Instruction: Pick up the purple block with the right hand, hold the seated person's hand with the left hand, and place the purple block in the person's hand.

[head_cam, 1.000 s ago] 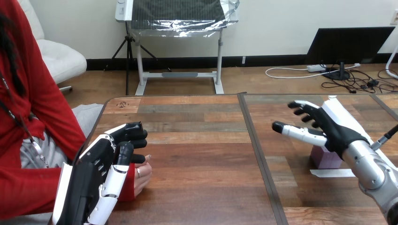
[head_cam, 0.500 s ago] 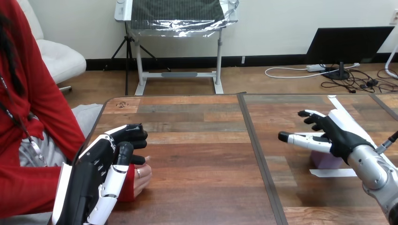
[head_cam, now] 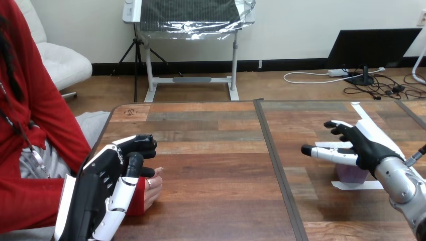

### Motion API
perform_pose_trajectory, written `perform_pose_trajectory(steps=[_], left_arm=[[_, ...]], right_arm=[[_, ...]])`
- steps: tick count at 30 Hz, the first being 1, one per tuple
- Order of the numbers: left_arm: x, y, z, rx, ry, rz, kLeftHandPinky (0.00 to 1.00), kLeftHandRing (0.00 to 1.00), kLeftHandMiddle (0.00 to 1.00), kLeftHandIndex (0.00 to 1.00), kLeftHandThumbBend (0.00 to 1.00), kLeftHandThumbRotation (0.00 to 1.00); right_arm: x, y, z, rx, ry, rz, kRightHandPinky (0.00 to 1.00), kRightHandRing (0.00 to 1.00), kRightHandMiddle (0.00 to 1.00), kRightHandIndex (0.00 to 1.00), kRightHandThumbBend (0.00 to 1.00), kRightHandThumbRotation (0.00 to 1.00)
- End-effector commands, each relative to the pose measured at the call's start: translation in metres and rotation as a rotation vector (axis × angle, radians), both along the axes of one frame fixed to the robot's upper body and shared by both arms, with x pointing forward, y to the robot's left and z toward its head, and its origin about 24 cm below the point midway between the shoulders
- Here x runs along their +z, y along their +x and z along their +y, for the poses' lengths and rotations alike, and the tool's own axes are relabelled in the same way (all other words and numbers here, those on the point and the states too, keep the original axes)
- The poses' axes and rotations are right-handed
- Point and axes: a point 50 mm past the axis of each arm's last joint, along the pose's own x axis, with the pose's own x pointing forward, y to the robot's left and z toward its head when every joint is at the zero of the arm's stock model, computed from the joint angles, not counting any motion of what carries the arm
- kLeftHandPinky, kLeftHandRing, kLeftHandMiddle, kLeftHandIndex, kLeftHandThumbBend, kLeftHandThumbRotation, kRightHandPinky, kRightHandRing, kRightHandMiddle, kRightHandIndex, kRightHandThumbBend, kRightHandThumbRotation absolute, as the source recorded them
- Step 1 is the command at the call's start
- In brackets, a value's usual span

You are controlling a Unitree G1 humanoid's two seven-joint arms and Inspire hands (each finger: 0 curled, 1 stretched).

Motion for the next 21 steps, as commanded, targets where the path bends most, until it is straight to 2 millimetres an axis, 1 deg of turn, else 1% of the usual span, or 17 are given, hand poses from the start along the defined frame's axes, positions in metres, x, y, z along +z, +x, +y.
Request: perform_pose_trajectory(steps=[1, 5, 14, 21], left_arm=[[0.0069, 0.0057, 0.0011, 0.018, -0.007, -0.046, 0.58, 0.71, 0.70, 0.65, 0.43, 0.72], [0.0069, 0.0054, 0.0010, 0.018, -0.010, -0.046, 0.58, 0.71, 0.70, 0.65, 0.44, 0.71], [0.0073, 0.0056, 0.0011, 0.011, -0.002, -0.058, 0.58, 0.71, 0.70, 0.65, 0.44, 0.71], [0.0074, 0.0053, 0.0010, 0.011, -0.008, -0.054, 0.58, 0.71, 0.70, 0.64, 0.44, 0.71]], right_arm=[[0.0305, 0.0179, -0.0056, -0.031, -0.020, -0.086, 0.76, 0.88, 0.90, 0.91, 0.89, 0.69], [0.0295, 0.0171, -0.0071, -0.036, -0.035, -0.079, 0.75, 0.88, 0.90, 0.91, 0.89, 0.69], [0.0265, 0.0150, -0.0104, -0.050, -0.052, -0.055, 0.74, 0.87, 0.89, 0.90, 0.86, 0.64], [0.0236, 0.0135, -0.0120, -0.064, -0.053, -0.033, 0.74, 0.86, 0.89, 0.89, 0.88, 0.58]])
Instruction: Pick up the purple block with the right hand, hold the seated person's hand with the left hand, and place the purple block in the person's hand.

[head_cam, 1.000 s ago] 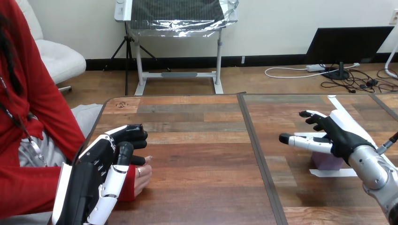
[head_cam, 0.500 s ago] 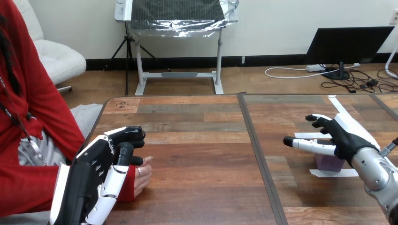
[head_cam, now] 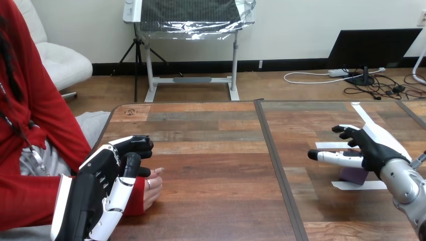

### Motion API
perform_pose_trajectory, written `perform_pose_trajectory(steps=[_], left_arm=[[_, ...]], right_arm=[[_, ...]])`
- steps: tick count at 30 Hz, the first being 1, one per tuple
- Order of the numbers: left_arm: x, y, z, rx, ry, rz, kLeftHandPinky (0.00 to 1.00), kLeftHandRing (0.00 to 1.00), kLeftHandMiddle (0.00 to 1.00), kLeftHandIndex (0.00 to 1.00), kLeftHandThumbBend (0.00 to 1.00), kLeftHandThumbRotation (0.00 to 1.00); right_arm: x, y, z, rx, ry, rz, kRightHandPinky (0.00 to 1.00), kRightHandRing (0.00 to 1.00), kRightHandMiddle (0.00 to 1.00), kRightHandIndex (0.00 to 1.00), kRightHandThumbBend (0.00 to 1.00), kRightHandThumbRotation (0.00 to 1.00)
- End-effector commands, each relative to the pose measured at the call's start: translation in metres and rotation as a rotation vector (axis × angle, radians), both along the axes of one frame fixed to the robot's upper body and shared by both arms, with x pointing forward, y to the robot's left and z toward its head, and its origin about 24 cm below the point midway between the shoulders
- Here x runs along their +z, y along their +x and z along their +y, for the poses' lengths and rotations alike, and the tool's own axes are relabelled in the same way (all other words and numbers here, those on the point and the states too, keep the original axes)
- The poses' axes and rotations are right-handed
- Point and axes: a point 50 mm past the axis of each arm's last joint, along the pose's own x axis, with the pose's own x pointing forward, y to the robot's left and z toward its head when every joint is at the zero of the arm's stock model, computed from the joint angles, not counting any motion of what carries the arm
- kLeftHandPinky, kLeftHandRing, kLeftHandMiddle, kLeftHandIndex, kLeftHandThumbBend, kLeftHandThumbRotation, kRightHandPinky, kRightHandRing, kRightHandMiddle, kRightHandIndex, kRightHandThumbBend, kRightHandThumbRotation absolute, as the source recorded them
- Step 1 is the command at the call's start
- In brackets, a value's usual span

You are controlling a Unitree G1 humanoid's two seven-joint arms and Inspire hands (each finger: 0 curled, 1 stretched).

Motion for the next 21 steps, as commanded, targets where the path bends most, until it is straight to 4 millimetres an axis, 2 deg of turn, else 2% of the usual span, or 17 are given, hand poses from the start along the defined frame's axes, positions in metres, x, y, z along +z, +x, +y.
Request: perform_pose_trajectory(steps=[1, 14, 21], left_arm=[[0.0070, 0.0056, -0.0030, -0.001, -0.018, -0.053, 0.58, 0.71, 0.70, 0.64, 0.44, 0.71], [0.0078, 0.0049, -0.0028, 0.000, -0.015, -0.056, 0.57, 0.72, 0.70, 0.64, 0.44, 0.70], [0.0083, 0.0043, -0.0029, 0.003, -0.016, -0.053, 0.57, 0.71, 0.70, 0.63, 0.43, 0.69]], right_arm=[[0.0252, 0.0156, -0.0039, -0.011, -0.027, -0.058, 0.74, 0.86, 0.89, 0.89, 0.88, 0.56], [0.0209, 0.0138, -0.0059, -0.010, -0.039, 0.018, 0.77, 0.88, 0.91, 0.90, 0.91, 0.43], [0.0205, 0.0131, -0.0069, -0.002, -0.019, 0.047, 0.78, 0.89, 0.91, 0.91, 0.94, 0.38]])
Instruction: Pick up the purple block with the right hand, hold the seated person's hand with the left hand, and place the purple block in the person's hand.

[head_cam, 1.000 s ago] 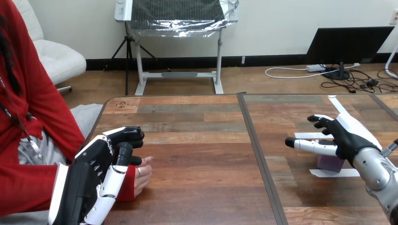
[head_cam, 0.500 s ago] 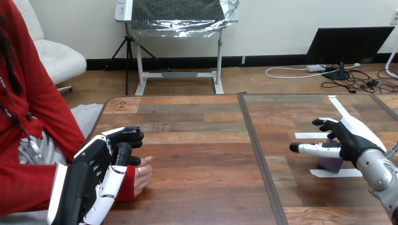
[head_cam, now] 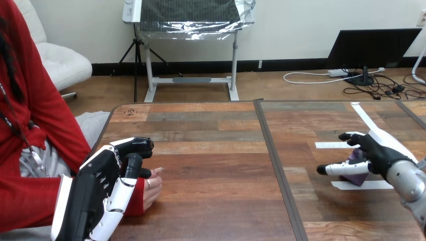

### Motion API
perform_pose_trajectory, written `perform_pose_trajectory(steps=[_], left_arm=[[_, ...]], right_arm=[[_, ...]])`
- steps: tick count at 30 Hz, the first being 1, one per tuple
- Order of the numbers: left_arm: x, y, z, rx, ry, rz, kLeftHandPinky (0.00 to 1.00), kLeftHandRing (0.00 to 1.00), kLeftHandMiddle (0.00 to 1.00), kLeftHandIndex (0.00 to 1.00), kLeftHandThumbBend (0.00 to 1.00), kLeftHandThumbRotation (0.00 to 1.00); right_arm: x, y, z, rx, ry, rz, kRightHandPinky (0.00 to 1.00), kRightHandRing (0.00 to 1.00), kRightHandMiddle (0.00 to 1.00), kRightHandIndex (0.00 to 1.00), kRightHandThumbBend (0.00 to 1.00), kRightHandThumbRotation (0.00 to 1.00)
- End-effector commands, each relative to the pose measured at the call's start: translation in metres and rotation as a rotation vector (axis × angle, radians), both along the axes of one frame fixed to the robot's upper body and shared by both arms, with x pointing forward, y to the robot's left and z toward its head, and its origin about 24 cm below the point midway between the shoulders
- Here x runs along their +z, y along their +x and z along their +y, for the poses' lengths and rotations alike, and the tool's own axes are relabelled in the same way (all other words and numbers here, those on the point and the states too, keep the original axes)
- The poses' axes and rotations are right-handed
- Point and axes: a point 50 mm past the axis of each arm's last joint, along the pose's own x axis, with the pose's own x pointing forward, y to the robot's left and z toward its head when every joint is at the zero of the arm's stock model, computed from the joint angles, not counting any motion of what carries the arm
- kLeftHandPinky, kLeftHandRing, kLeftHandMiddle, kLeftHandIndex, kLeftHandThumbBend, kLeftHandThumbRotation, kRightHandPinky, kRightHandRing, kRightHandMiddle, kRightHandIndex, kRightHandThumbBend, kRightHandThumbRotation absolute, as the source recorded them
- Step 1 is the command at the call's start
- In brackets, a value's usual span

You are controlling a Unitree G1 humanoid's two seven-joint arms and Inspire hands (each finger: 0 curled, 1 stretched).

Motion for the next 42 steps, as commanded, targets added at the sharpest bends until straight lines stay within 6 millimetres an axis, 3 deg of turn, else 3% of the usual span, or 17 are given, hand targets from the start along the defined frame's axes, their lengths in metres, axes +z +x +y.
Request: perform_pose_trajectory(steps=[1, 17, 23, 31, 42], left_arm=[[0.0085, 0.0044, -0.0031, 0.007, -0.018, -0.055, 0.57, 0.72, 0.70, 0.63, 0.43, 0.69], [0.0068, 0.0035, -0.0021, 0.014, -0.012, -0.058, 0.57, 0.72, 0.70, 0.63, 0.40, 0.69], [0.0060, 0.0036, -0.0021, 0.018, -0.022, -0.052, 0.57, 0.72, 0.70, 0.63, 0.42, 0.70], [0.0060, 0.0040, -0.0022, 0.015, -0.023, -0.055, 0.58, 0.72, 0.70, 0.64, 0.44, 0.70], [0.0053, 0.0046, -0.0019, 0.015, -0.026, -0.058, 0.57, 0.72, 0.70, 0.64, 0.45, 0.71]], right_arm=[[0.0204, 0.0147, 0.0027, 0.027, -0.002, -0.036, 0.78, 0.89, 0.91, 0.91, 0.95, 0.37], [0.0219, 0.0152, -0.0004, 0.024, 0.002, 0.023, 0.81, 0.91, 0.94, 0.92, 0.99, 0.32], [0.0221, 0.0152, -0.0004, 0.021, -0.006, 0.008, 0.80, 0.90, 0.92, 0.90, 0.94, 0.22], [0.0223, 0.0142, 0.0002, 0.053, -0.044, -0.023, 0.75, 0.82, 0.84, 0.84, 0.84, 0.05], [0.0218, 0.0139, 0.0008, 0.053, -0.061, -0.050, 0.63, 0.69, 0.72, 0.75, 0.79, 0.00]])
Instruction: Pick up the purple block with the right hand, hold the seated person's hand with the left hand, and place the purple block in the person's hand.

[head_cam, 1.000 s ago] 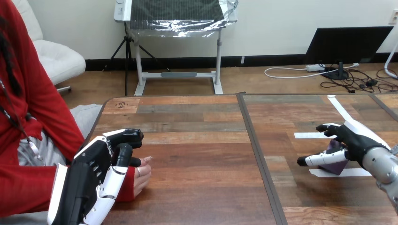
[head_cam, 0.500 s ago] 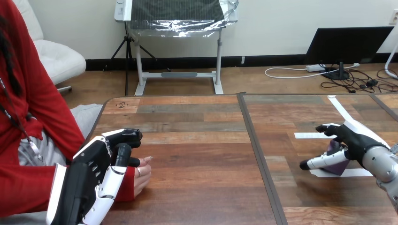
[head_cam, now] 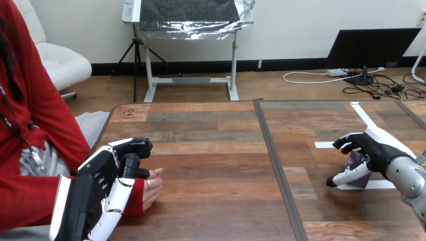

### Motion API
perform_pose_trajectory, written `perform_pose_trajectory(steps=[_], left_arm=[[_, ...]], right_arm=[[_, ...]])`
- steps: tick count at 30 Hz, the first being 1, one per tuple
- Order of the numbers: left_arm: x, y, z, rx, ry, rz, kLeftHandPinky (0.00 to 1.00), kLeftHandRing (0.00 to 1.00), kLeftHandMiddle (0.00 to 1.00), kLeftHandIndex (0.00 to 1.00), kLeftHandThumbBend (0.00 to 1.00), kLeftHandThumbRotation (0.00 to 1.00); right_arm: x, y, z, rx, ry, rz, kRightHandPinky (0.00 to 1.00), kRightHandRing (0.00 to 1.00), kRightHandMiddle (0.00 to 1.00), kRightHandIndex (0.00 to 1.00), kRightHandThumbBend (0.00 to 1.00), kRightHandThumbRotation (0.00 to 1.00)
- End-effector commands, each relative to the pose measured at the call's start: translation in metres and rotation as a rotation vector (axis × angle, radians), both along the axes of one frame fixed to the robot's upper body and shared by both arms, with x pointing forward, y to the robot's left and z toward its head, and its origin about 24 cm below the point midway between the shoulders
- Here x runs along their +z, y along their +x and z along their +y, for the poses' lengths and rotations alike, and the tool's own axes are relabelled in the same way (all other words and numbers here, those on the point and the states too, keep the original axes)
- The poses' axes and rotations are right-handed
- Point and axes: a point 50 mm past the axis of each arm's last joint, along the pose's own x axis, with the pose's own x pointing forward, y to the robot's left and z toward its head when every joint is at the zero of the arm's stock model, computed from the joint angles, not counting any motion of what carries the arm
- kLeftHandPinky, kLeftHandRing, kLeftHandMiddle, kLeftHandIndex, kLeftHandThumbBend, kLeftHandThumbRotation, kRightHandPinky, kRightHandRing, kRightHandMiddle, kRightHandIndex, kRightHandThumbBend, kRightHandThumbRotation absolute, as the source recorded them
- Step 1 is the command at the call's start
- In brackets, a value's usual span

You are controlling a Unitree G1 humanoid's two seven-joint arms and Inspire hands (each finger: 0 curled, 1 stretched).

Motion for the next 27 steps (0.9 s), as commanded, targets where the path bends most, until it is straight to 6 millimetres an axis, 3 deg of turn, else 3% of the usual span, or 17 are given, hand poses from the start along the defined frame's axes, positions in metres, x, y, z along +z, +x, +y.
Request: perform_pose_trajectory(steps=[1, 15, 27], left_arm=[[0.0056, 0.0053, -0.0030, 0.008, -0.025, -0.061, 0.57, 0.72, 0.70, 0.64, 0.45, 0.71], [0.0055, 0.0047, -0.0017, 0.023, -0.011, -0.062, 0.57, 0.72, 0.70, 0.63, 0.46, 0.72], [0.0052, 0.0039, -0.0013, 0.032, -0.011, -0.059, 0.58, 0.72, 0.70, 0.63, 0.44, 0.72]], right_arm=[[0.0162, 0.0098, -0.0001, 0.010, -0.027, -0.073, 0.62, 0.68, 0.71, 0.74, 0.79, 0.00], [0.0153, 0.0105, 0.0012, -0.019, -0.039, -0.104, 0.53, 0.55, 0.61, 0.63, 0.72, 0.00], [0.0154, 0.0110, 0.0026, -0.037, -0.017, -0.131, 0.50, 0.52, 0.57, 0.59, 0.73, 0.00]])
